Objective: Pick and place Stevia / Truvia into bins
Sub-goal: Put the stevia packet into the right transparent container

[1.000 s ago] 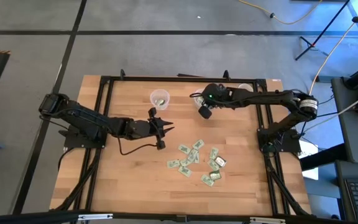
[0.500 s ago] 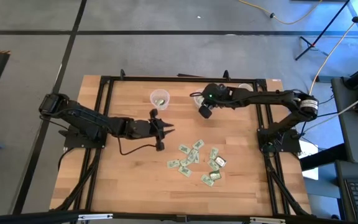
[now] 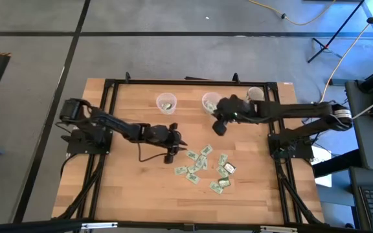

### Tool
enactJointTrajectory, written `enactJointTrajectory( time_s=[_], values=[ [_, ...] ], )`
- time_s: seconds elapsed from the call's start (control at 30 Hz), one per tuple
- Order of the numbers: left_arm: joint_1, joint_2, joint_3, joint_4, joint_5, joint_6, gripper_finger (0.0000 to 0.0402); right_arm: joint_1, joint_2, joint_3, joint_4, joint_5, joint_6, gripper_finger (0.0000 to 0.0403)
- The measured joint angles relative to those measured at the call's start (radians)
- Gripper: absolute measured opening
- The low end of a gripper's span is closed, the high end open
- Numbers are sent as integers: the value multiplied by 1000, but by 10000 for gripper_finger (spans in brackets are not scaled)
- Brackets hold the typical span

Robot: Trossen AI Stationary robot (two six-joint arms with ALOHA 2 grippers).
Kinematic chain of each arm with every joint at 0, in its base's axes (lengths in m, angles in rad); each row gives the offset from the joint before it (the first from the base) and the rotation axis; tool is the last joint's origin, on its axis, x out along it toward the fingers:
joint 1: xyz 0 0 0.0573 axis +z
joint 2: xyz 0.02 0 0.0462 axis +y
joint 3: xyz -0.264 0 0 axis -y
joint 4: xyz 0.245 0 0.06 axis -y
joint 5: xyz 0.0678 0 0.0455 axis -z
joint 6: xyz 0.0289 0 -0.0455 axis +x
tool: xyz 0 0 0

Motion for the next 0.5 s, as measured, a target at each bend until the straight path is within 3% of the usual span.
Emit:
enactJointTrajectory(
  time_s=[0.2,0.37,0.5],
  values=[
    [-17,151,68,9,16,89,85,84,-59,-35,27,44,27,85],
    [-22,216,96,-24,38,79,117,110,-62,-41,17,78,31,85],
    [-24,227,100,-20,-32,22,143,114,-61,-41,17,79,30,85]
  ],
)
